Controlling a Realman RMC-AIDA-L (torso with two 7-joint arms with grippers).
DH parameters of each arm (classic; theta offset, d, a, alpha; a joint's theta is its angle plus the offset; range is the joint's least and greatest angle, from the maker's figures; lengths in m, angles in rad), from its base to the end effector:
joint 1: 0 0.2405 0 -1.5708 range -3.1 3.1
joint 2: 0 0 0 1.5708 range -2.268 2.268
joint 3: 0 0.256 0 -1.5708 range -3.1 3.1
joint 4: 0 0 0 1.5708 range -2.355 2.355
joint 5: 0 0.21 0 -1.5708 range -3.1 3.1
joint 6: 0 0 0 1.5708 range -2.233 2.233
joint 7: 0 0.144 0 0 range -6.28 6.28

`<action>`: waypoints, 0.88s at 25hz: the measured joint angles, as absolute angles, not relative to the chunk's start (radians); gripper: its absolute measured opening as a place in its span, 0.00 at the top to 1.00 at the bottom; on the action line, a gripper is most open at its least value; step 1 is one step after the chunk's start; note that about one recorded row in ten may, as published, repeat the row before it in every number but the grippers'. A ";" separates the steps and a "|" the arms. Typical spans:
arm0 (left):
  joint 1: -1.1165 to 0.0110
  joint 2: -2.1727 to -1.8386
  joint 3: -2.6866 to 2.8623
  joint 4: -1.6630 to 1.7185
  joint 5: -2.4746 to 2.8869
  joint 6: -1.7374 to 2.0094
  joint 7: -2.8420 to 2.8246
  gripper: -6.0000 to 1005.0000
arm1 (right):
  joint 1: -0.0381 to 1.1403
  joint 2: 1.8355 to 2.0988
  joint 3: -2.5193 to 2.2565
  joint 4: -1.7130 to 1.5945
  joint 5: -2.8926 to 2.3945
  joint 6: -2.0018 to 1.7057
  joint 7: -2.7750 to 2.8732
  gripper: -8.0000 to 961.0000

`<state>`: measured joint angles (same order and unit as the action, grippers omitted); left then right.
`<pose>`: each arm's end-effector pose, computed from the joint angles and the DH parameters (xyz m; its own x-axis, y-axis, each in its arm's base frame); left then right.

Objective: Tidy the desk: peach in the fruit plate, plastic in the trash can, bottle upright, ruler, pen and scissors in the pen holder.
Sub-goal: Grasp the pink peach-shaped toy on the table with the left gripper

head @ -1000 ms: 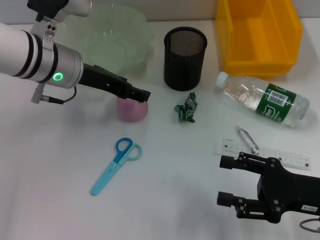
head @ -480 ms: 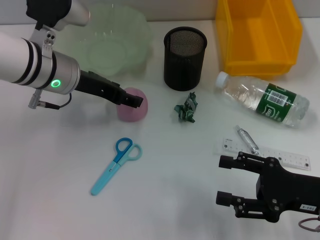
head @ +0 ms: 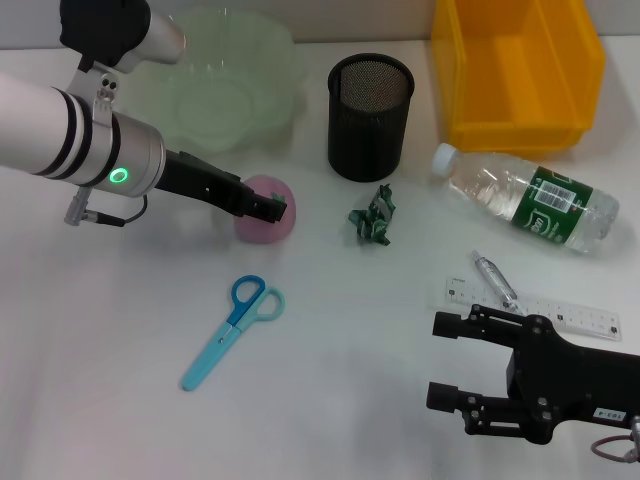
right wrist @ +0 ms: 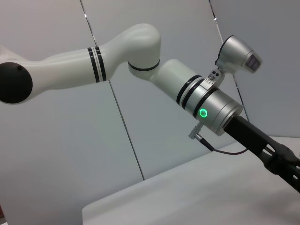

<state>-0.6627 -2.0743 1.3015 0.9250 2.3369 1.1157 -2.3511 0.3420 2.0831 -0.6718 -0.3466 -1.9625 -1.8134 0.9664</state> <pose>-0.2096 0.3959 -0.0373 0.7445 0.6618 0.0881 0.6387 -0.6676 -0.3827 0.2910 0.2171 -0.0384 0.6680 -0.2995 -0.6813 -0.3777 -0.9252 0.0365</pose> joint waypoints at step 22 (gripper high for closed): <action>-0.652 -2.077 1.353 0.934 2.328 1.106 -2.336 0.67 | 0.338 2.083 -0.668 -0.347 -1.960 -1.813 0.966 0.18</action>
